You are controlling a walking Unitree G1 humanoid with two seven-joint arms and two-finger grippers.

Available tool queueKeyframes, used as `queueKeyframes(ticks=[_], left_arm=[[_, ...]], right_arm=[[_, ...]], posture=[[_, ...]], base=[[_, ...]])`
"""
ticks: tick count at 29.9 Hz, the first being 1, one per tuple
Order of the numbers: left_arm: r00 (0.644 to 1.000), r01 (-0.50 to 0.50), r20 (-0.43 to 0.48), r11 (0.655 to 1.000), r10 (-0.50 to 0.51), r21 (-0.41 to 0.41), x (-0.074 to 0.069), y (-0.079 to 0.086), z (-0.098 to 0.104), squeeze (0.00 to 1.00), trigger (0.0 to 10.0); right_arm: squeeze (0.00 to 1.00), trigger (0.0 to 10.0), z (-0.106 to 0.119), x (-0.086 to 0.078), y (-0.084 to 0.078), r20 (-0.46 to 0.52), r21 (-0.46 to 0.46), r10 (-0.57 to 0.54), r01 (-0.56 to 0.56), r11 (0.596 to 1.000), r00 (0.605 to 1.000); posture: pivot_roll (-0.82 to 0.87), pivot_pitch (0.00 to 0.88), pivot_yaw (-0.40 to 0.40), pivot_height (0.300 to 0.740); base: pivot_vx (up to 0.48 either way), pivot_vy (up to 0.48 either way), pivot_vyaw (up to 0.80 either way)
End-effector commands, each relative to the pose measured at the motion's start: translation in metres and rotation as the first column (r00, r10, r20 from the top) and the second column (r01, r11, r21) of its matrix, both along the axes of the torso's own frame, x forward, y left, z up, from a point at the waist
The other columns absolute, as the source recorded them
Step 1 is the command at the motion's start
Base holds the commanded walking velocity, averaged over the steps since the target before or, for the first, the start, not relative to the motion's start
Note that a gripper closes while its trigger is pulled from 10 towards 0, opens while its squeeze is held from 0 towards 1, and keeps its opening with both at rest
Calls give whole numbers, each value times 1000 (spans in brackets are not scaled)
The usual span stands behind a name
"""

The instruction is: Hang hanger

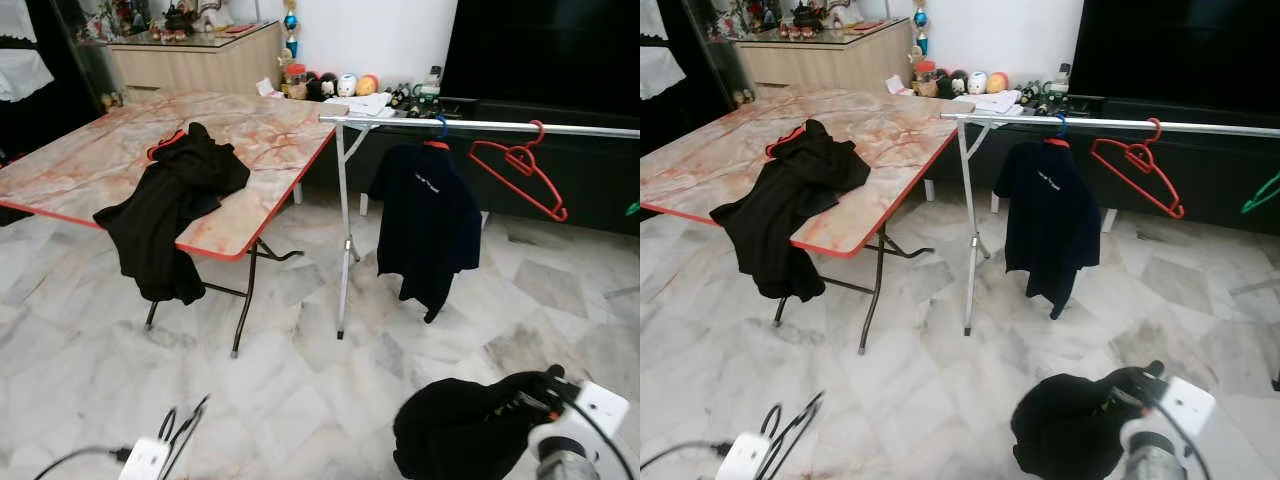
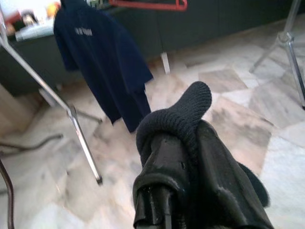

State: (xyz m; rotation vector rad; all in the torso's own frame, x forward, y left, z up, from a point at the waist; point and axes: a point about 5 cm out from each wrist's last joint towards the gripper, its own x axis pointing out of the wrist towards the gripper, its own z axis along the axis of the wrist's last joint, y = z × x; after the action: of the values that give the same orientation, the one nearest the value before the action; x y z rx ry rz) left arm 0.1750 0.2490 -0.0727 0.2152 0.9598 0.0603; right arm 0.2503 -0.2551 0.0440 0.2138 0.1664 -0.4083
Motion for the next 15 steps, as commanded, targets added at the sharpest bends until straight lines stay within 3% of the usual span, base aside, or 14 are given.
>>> queueKeyframes(ticks=[1,5,15], left_arm=[[998,-55,-18,998,55,-3,-10,3,-4,0,10000],[994,-100,-46,995,99,-23,-20,0,-10,0,10000],[994,-101,-37,995,100,-18,-11,-1,-7,0,10000]], right_arm=[[0,10000,12,7,4,51,-13,-13,13,1000,999],[0,10000,18,13,15,43,-61,16,-13,998,999],[0,10000,25,19,18,32,-125,27,-23,992,999]], posture=[[-104,0,94,740],[-106,0,94,740],[-105,0,98,740]], base=[[0,0,0],[0,157,0],[0,480,0]])
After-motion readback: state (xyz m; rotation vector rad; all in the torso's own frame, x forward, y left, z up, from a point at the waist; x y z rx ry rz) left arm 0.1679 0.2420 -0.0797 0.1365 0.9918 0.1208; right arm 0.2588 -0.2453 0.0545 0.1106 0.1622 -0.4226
